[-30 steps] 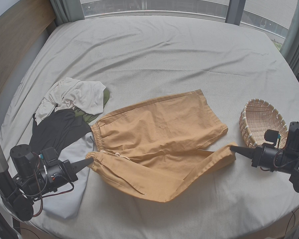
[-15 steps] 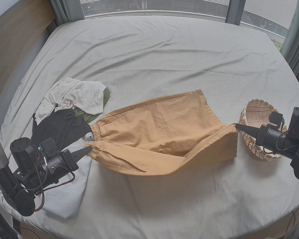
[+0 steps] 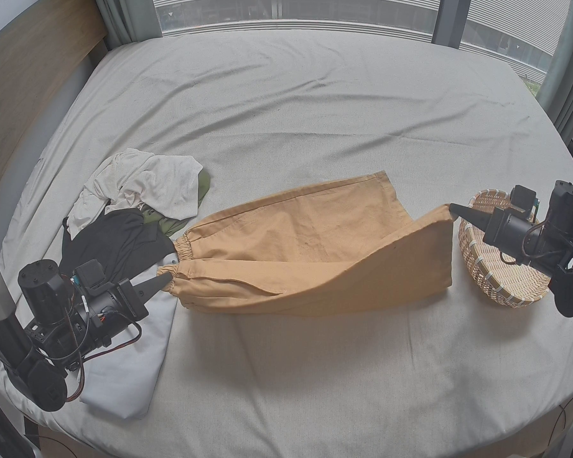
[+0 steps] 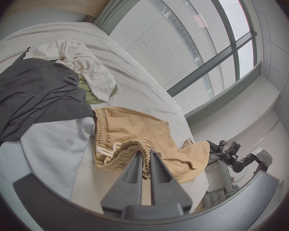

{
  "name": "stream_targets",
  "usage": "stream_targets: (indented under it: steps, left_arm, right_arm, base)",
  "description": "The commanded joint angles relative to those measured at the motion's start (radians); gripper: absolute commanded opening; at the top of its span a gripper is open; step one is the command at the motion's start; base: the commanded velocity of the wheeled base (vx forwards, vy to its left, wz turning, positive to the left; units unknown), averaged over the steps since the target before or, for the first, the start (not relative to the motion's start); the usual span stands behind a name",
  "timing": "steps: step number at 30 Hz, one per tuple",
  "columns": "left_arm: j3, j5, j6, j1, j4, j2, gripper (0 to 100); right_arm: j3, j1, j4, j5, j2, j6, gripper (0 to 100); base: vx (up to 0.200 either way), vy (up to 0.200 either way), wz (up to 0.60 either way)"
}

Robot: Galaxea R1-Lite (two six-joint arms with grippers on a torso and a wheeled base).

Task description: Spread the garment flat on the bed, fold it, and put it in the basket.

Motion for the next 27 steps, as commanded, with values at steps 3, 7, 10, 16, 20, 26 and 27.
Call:
stream_targets:
  steps: [3, 7, 10, 16, 20, 26, 27]
  left_arm:
    - [-0.019, 0.014, -0.001, 0.004, 0.000, 0.008, 0]
    - [-0.020, 0.011, -0.022, 0.008, -0.003, 0.013, 0]
    - [-0.036, 0.013, -0.039, 0.011, -0.003, 0.015, 0]
    - [-0.039, 0.013, -0.044, 0.017, -0.001, 0.021, 0]
    - [-0.039, 0.016, -0.044, 0.022, -0.001, 0.028, 0]
    - [-0.048, 0.029, -0.044, 0.031, -0.001, 0.044, 0]
    - [-0.049, 0.029, -0.044, 0.034, -0.001, 0.045, 0]
  right_arm:
    - [-0.112, 0.001, 0.079, 0.000, 0.022, 0.002, 0]
    - [-0.154, 0.001, 0.104, 0.000, 0.025, 0.002, 0]
    - [-0.188, 0.001, 0.128, 0.000, 0.033, 0.003, 0]
    - [-0.261, 0.001, 0.179, -0.002, 0.056, 0.003, 0]
    - [-0.300, 0.001, 0.202, -0.005, 0.070, 0.003, 0]
    - [-0.373, -0.001, 0.245, -0.006, 0.100, 0.003, 0]
    - [-0.382, -0.001, 0.251, -0.006, 0.105, 0.003, 0]
  base:
    - [0.000, 0.000, 0.00]
    - [0.000, 0.000, 0.00]
    - [0.000, 0.000, 0.00]
    - [0.000, 0.000, 0.00]
    - [0.000, 0.000, 0.00]
    - [0.000, 0.000, 0.00]
    - [0.000, 0.000, 0.00]
